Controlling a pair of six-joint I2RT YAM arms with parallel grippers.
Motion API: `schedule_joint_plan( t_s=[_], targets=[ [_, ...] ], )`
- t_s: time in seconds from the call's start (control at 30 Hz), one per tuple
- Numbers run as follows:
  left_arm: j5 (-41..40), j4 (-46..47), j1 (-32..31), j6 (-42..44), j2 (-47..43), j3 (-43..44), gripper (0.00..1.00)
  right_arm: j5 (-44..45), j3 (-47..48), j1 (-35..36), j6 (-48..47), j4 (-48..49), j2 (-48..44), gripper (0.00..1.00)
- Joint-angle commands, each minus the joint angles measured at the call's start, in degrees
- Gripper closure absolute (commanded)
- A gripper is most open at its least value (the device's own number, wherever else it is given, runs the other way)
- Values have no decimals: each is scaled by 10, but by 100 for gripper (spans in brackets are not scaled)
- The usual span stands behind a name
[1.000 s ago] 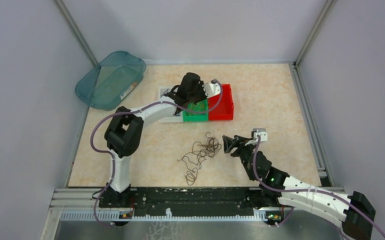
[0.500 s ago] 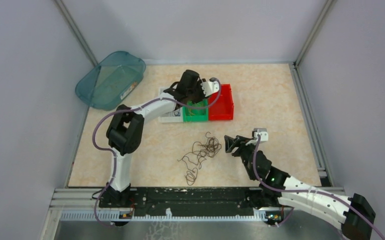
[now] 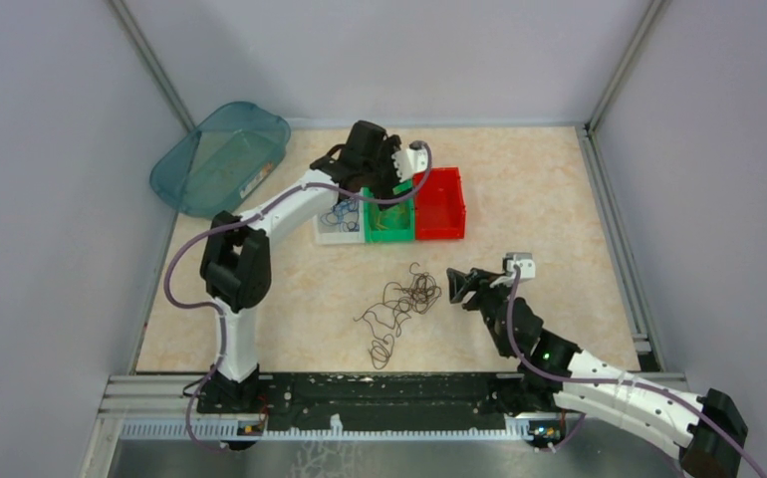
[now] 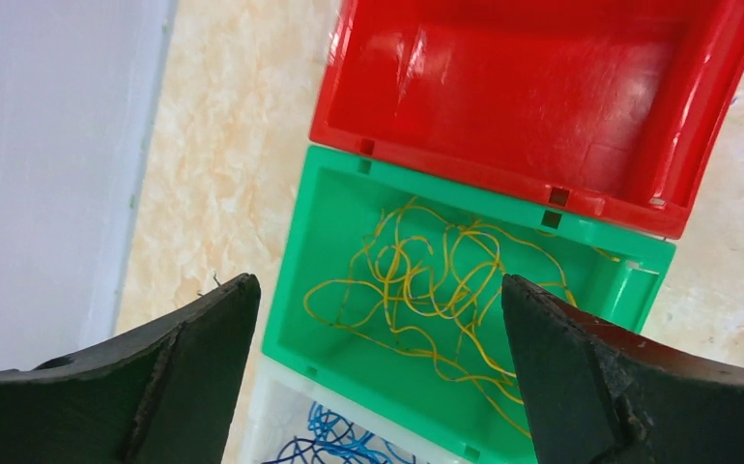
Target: Untangle the cables
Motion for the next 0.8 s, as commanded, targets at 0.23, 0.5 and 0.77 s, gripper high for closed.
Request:
schedule_joint_plan(
  t_s=[0.23,0.5,0.77],
  targets=[
    [117,-165,5,8,-109,54,0,-18,55,-7,-15,-15,0,39],
    [234,-264,-14,68,-278,-203,3,-45,61,-15,-1,-23,29,39],
    [235,-235,-83,43,-307,-344,13,-51,54,-18,11,-10,45,39]
  ],
)
